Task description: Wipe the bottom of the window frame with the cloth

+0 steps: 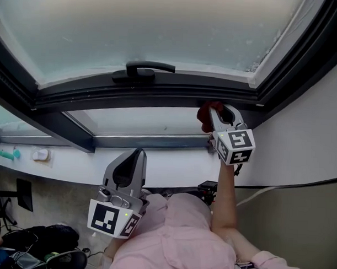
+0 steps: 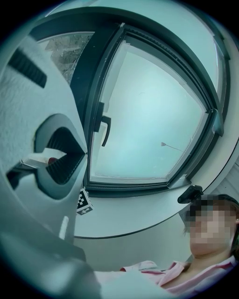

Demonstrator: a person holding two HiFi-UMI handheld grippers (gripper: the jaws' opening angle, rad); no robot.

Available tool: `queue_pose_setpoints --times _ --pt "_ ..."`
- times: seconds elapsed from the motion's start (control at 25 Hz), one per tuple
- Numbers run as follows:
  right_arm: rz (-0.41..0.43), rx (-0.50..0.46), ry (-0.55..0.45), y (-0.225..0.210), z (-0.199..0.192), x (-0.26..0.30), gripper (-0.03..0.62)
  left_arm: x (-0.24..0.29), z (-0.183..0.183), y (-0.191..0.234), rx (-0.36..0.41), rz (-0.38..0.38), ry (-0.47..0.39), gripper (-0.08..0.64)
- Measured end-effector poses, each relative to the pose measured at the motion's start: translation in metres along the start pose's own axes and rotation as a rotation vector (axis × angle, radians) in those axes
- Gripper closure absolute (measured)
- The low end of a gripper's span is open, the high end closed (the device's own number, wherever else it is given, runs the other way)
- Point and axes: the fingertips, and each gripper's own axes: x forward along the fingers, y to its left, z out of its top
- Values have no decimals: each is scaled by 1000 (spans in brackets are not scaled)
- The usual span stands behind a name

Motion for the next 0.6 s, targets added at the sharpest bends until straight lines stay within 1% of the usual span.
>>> queue_pose_setpoints --times 0.24,0.36,0.48,0.6 --pt "18 -19 7 0 0 -1 540 -3 -5 1 -10 16 9 560" --pt "7 -19 15 -6 -2 -3 540 -3 -6 3 -12 26 17 560" --pt "-7 -16 21 -13 -4 -7 540 -1 -11 3 -20 22 30 560" --pt "5 -22 25 -15 -5 -9 540 1 -12 3 -27 16 37 560"
